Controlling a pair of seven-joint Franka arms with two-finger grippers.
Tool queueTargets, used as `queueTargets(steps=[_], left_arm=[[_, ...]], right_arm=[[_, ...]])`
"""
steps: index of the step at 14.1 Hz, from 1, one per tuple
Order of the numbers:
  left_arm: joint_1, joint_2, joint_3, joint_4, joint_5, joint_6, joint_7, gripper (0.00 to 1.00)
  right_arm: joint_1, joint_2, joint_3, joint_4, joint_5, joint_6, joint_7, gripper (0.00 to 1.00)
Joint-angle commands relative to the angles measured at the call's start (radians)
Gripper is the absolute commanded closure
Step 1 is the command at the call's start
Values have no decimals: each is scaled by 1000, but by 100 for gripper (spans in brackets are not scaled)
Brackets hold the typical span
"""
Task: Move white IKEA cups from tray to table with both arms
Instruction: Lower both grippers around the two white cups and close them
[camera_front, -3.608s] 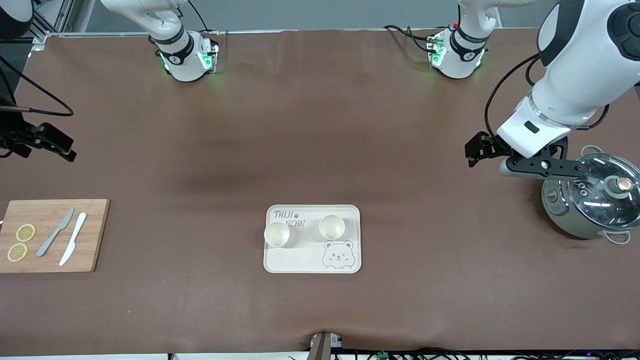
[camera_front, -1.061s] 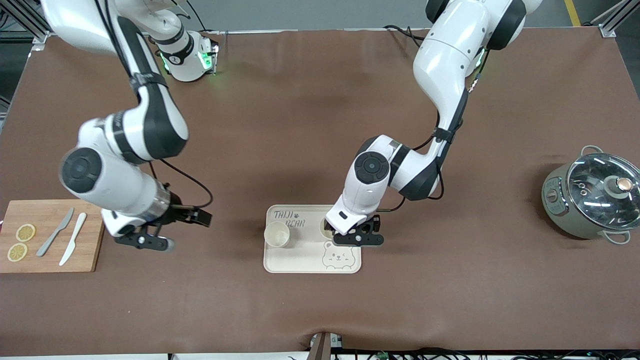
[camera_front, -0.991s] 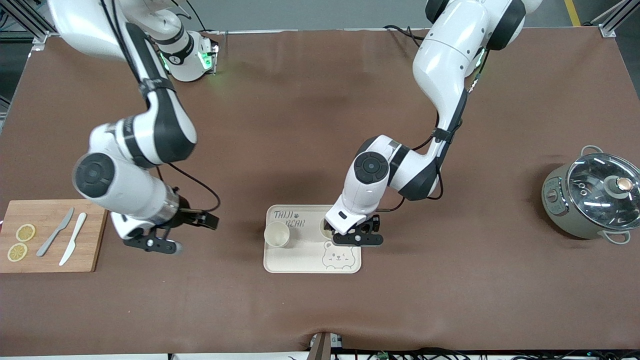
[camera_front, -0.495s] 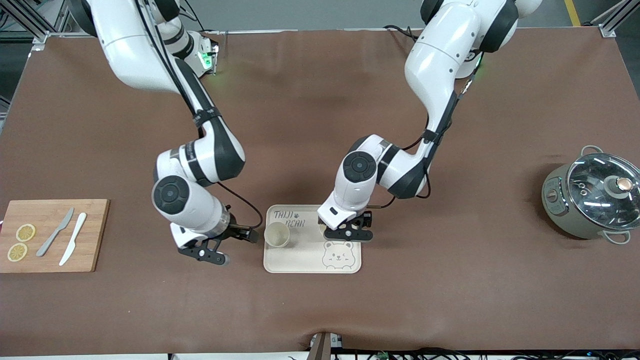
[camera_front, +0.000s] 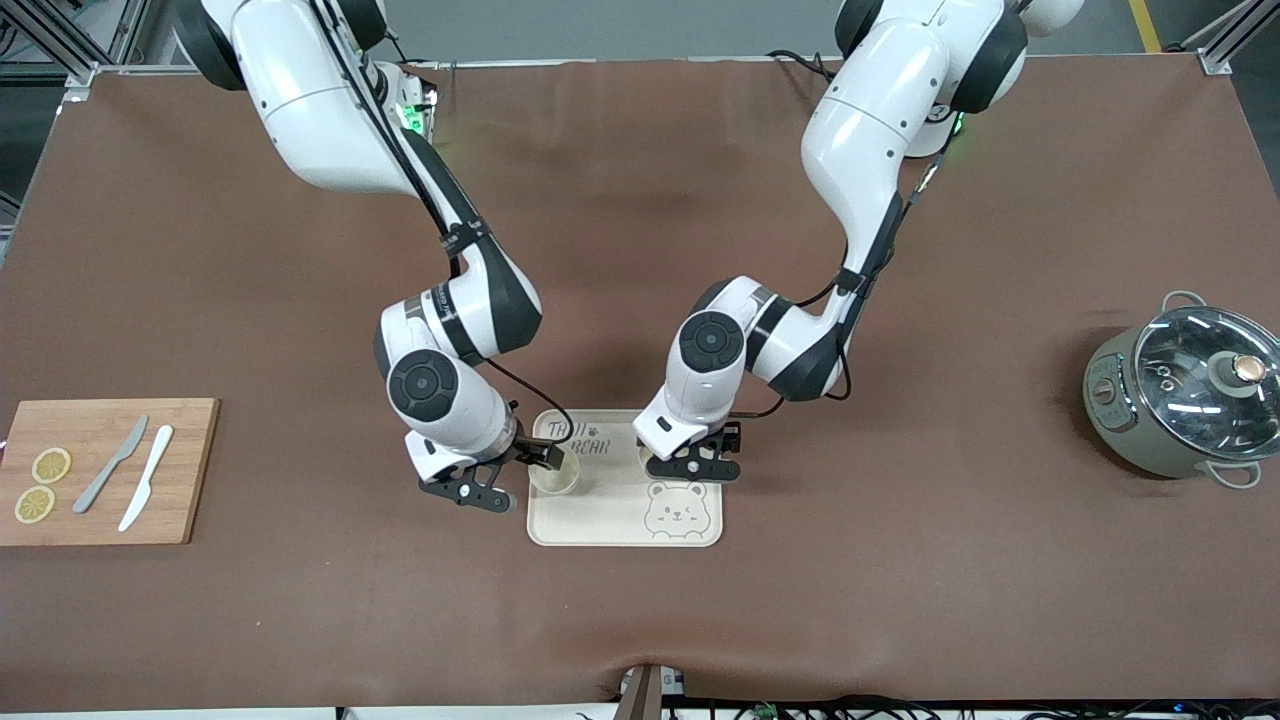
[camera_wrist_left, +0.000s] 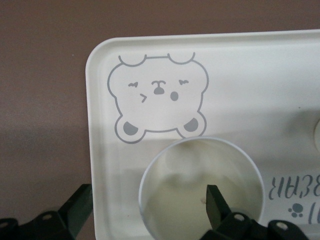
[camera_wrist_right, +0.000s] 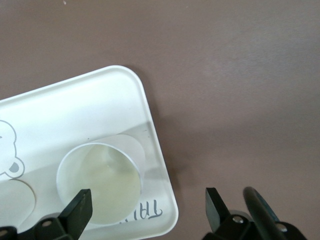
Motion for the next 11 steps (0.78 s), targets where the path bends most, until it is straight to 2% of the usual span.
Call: queueTargets(steps=[1,5,6,7,11], left_arm=[[-4,2,14,7,13,4,-8,0],[-2,16,17,7,42,6,-22,0],[-2,18,15,8,30,4,-56,79],[-2,19,15,8,39,4,-79,100],[-2,27,17,8,42,4,-79,100]], right_arm=[[5,40,-9,32,-16,16,19,0],[-2,48,-9,32,-19,16,16,0],[0,49,-9,32,-19,17,16,1],[1,51,-9,32,-19,17,15,10],[5,51,-9,32,-19,17,16,45]])
